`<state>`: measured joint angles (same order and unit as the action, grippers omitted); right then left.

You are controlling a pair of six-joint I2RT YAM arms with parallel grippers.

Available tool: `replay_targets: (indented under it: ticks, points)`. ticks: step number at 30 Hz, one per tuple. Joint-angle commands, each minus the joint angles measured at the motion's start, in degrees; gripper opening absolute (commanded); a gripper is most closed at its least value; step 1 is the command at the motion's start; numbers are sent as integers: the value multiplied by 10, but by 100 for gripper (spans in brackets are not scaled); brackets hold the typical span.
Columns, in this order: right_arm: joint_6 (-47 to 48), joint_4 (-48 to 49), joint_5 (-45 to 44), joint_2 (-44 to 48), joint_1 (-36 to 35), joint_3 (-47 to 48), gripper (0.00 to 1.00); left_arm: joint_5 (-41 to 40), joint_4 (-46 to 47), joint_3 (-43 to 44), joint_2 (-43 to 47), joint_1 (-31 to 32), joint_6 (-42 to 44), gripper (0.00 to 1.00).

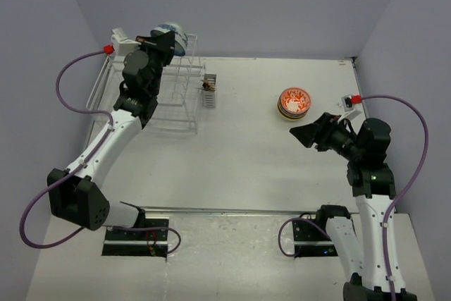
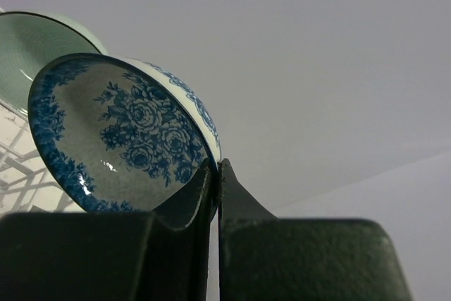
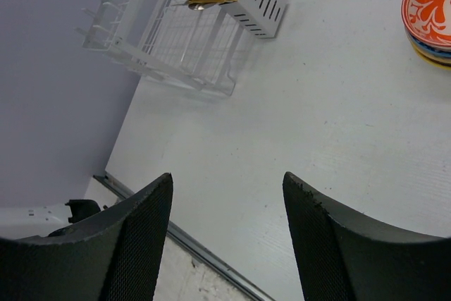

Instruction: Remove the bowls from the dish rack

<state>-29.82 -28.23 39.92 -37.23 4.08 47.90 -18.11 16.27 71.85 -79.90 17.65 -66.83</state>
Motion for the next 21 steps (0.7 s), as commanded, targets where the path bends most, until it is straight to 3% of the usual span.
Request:
replay_targets:
  ticks: [1, 7, 10, 14, 18, 21]
  points:
    - [-4, 26, -2, 1, 0, 28, 66, 31, 80, 0, 61, 48, 128, 0]
    - [-1, 14, -16, -23, 0, 68, 66, 74, 18, -3, 93, 125, 284, 0]
    - [16, -24, -59, -51, 0, 111, 66, 174, -33, 3, 93, 166, 367, 0]
    - [37, -94, -150, -104, -6, 175, 66, 245, -130, -1, 86, 218, 459, 0]
    - [47, -141, -186, -140, -38, 210, 68, 255, -196, -48, 86, 266, 521, 0]
    - [54, -186, -259, -178, -129, 266, 71, 212, -211, -95, 86, 328, 576, 0]
